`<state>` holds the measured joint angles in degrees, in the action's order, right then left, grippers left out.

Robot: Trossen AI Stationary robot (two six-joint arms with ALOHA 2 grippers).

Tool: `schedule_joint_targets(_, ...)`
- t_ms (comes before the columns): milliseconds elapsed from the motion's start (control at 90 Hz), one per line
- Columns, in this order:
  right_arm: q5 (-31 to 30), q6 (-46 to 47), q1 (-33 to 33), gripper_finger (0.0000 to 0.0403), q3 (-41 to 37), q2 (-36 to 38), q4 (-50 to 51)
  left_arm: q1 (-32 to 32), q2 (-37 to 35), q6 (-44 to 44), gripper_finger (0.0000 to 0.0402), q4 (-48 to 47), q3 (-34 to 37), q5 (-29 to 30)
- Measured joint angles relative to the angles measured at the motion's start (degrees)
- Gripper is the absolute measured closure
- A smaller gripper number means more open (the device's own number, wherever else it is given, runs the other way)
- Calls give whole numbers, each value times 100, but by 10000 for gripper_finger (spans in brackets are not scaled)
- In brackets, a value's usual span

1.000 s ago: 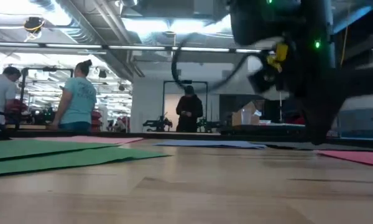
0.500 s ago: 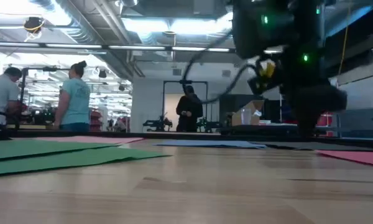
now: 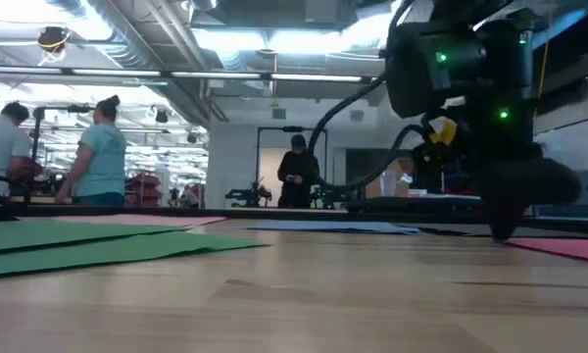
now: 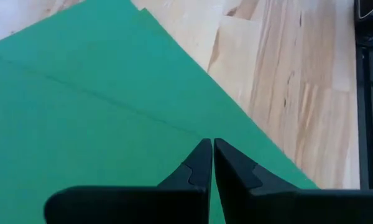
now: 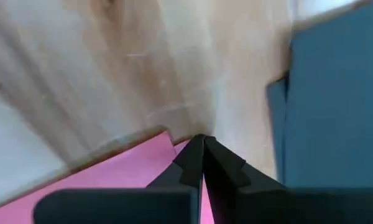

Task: Organize paper
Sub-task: Stack the red paper on top of the other red papers on the table, then adjust the green papers on the table

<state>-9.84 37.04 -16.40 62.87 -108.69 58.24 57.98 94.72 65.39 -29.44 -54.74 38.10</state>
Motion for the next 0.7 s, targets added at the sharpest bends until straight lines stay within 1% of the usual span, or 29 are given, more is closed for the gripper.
schedule_joint_targets(133,138,23,-7,403,35,-1,2,0,0,17,402,3,0,-1)
schedule_joint_targets(289,122,48,-10,403,103,-14,93,0,0,-15,402,-7,-2,1)
schedule_joint_targets(433,52,18,-26,403,431,-29,242,0,0,-59,402,-93,-2,-1)
schedule_joint_targets(533,-31,-25,-26,403,772,-29,266,-4,-1,295,402,-401,-2,-10)
schedule_joint_targets(611,-76,-119,-59,403,1063,-27,20,0,-2,581,402,-587,-2,-245)
schedule_joint_targets(700,-131,-272,-64,403,1389,-27,-439,13,0,695,402,-646,-2,-685)
